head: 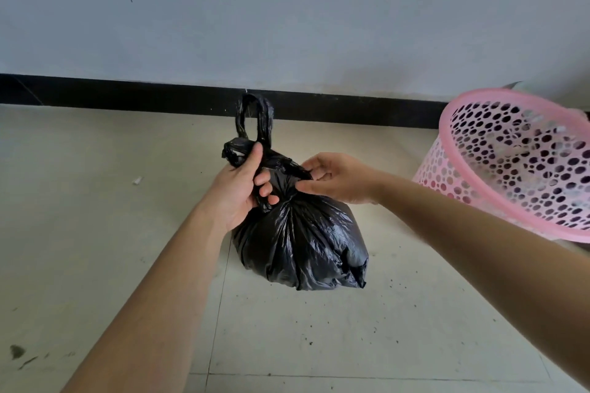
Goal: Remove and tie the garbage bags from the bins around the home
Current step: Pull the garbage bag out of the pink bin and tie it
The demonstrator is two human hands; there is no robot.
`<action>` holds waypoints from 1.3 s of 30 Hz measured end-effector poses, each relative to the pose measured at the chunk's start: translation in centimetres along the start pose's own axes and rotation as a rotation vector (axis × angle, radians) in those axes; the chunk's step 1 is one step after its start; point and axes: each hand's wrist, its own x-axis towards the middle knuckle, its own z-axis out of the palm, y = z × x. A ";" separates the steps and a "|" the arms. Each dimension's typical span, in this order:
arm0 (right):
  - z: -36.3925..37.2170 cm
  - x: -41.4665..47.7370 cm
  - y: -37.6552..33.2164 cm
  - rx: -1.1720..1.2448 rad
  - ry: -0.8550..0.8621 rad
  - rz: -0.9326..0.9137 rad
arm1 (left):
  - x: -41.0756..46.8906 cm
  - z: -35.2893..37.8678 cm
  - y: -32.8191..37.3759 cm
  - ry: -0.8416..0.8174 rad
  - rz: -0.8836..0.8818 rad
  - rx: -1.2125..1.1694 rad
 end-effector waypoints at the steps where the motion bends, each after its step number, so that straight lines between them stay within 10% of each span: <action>1: 0.2 -0.1 0.5 -0.047 0.026 -0.006 | 0.0 0.1 0.0 0.011 -0.012 -0.009; 13: 0.7 -0.5 -0.6 -0.148 0.011 -0.028 | -0.1 -0.7 -0.4 -0.160 -0.040 0.279; 23: -2.1 -0.1 -3.9 0.570 0.156 -0.169 | -1.0 1.0 0.6 -0.316 -0.040 0.304; 29: -2.4 -0.1 -3.2 0.949 0.369 -0.044 | -0.8 0.0 0.9 -0.272 0.092 -0.089; 39: -1.6 -0.2 -4.0 0.898 0.434 0.034 | -0.5 0.9 0.3 -0.014 0.342 0.206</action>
